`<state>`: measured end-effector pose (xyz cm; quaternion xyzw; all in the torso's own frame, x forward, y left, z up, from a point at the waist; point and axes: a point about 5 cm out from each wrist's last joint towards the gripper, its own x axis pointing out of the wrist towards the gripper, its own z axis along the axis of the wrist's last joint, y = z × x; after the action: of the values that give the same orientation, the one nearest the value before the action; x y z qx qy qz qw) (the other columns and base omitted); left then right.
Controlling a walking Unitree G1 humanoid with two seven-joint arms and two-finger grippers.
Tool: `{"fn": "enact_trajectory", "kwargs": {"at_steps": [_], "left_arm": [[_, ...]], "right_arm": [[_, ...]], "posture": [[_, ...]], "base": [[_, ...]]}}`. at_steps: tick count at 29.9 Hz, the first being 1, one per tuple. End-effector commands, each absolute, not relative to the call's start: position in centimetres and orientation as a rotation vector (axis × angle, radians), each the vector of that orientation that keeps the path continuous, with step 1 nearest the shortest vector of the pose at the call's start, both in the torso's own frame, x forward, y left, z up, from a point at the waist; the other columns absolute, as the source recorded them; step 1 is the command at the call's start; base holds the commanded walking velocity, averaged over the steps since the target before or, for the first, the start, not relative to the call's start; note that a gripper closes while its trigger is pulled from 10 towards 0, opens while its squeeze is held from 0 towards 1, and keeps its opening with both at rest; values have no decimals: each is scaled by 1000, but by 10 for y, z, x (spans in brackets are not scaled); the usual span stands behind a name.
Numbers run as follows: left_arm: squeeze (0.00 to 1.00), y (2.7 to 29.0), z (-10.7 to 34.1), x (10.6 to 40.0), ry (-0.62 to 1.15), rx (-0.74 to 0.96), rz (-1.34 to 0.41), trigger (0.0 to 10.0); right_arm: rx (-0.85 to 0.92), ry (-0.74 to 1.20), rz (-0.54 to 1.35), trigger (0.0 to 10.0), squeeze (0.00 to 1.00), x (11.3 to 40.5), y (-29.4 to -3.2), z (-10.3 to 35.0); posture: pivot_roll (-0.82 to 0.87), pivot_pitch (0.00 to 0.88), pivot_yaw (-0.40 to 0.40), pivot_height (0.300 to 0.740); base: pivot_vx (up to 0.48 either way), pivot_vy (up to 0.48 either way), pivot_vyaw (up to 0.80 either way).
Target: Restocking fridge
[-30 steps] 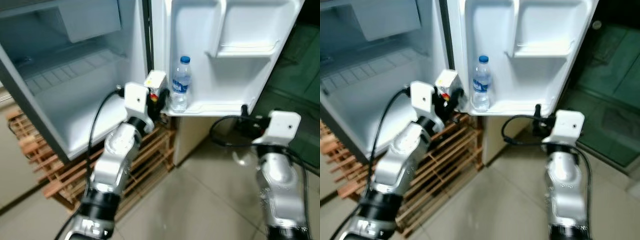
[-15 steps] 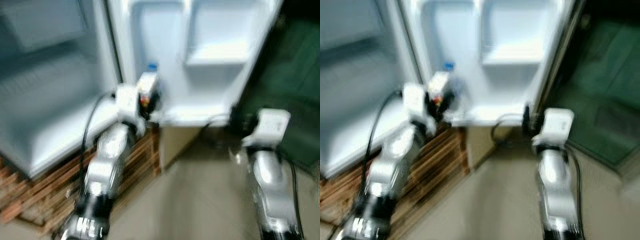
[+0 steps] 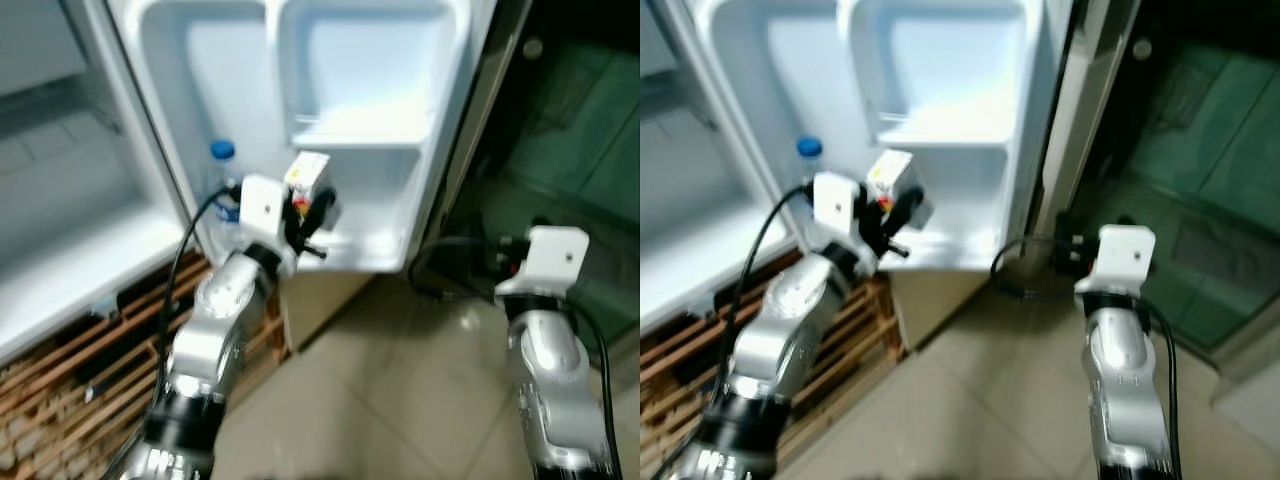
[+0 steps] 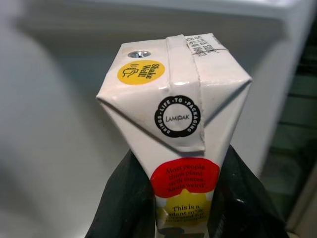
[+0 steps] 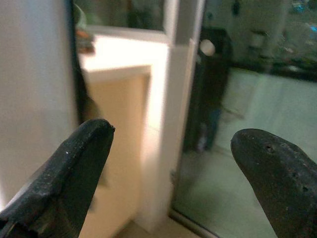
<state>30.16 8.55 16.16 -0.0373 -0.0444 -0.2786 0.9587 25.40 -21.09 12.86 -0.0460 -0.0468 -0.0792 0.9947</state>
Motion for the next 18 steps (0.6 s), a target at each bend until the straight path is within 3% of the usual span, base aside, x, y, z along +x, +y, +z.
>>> {"fn": "enact_trajectory", "kwargs": {"at_steps": [1, 6, 18], "left_arm": [[0, 78, 173, 297, -119, -65, -627, 10000], [0, 68, 207, 288, -186, -67, -775, 10000], [0, 80, 273, 309, -366, -114, -720, 10000]], "right_arm": [[-87, -111, -146, 10000, 0, 255, -210, 134], [-100, -125, -127, 10000, 0, 258, -209, 141], [-91, -105, -123, 10000, 0, 252, -209, 137]], "posture": [[-175, 0, 25, 736], [-180, 0, 11, 736], [-185, 0, 9, 736]], "base": [[0, 0, 0], [0, 0, 0], [0, 0, 0]]}}
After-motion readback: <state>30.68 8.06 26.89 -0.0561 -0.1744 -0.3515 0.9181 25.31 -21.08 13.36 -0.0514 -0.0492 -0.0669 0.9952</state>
